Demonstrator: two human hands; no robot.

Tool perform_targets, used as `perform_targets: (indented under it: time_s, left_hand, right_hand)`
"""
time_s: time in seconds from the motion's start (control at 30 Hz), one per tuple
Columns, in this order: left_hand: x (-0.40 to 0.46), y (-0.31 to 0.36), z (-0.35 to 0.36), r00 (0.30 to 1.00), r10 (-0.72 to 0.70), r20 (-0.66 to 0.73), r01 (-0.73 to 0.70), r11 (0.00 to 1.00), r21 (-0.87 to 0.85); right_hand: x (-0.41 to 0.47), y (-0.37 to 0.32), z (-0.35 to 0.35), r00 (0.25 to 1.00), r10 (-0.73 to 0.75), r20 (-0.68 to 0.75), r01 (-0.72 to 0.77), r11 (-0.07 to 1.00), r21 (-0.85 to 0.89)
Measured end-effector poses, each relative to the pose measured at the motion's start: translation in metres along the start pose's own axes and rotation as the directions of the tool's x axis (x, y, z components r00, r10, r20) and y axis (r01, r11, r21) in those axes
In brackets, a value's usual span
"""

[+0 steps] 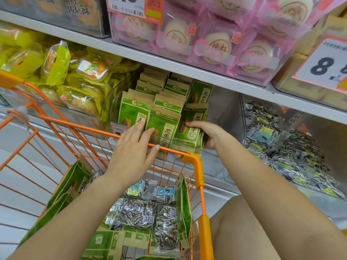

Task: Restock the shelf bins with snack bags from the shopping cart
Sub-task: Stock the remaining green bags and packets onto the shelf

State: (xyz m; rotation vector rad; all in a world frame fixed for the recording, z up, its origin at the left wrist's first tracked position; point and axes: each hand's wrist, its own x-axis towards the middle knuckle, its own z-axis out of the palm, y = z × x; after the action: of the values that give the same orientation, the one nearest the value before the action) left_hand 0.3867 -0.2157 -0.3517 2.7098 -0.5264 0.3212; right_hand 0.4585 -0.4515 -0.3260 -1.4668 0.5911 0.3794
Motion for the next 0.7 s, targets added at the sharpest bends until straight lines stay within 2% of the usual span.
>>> perform_targets:
  time_s: [0.07, 0.13, 0.2, 0.27, 0.43, 0.53, 0.7]
  left_hand:
    - [0.0, 0.0, 0.0, 1.0, -0.003, 0.001, 0.003, 1.0, -0.004]
    - [0.0, -0.001, 0.001, 1.0, -0.001, -0.002, 0.001, 1.0, 0.003]
    - [0.0, -0.001, 0.001, 1.0, 0.003, -0.007, -0.003, 1.0, 0.003]
    - [-0.001, -0.002, 0.001, 1.0, 0.003, -0.006, -0.003, 1.0, -0.001]
    - [0.0, -0.003, 0.003, 1.0, 0.002, -0.011, -0.002, 1.0, 0.002]
    - [0.0, -0.002, 0.002, 1.0, -0.003, -0.012, 0.004, 1.0, 0.014]
    - [0.002, 0.0, 0.002, 1.0, -0.016, -0.004, 0.016, 1.0, 0.009]
  right_hand:
    - [0.006, -0.002, 0.0, 0.987, -0.092, -0.128, 0.094, 0.996, 0.011]
    - [0.012, -0.009, -0.002, 0.921, -0.243, -0.303, 0.246, 0.969, -0.028]
    - [0.019, -0.021, -0.004, 0.849, -0.358, -0.388, 0.326, 0.934, -0.148]
    - [0.023, -0.032, -0.003, 0.813, -0.447, -0.373, 0.389, 0.894, -0.223]
    - [0.042, -0.039, 0.0, 0.696, -0.642, -0.322, 0.611, 0.765, -0.205]
    - [0.061, -0.023, -0.004, 0.705, -0.616, -0.351, 0.586, 0.785, -0.199]
    - [0.072, -0.012, -0.008, 0.75, -0.516, -0.414, 0.41, 0.854, -0.322]
